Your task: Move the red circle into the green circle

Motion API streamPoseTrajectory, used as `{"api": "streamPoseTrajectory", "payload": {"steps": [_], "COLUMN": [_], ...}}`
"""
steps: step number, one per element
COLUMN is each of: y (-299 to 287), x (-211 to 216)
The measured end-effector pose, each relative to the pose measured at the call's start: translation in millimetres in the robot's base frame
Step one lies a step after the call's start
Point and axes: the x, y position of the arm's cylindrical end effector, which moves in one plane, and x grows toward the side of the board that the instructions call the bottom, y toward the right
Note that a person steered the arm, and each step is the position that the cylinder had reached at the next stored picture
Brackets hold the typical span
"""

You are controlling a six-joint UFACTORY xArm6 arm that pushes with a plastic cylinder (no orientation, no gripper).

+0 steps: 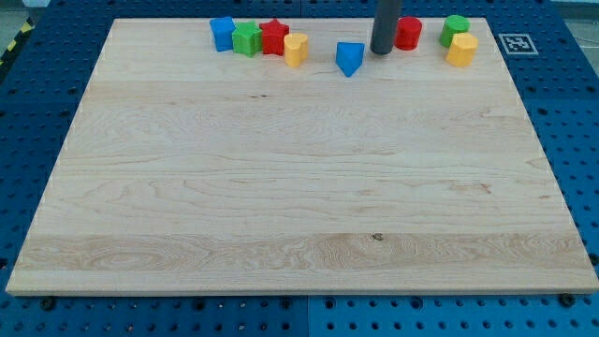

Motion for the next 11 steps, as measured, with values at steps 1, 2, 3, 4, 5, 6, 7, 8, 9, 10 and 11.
{"api": "streamPoseTrajectory", "payload": {"steps": [1,2,3,4,5,6,7,8,9,10,11], "y": [-15,-30,-28,-8,11,12,26,32,38,42,27], "x": [-2,-11,-27,-29,-29,-29,-29,-29,-29,-29,-29]}}
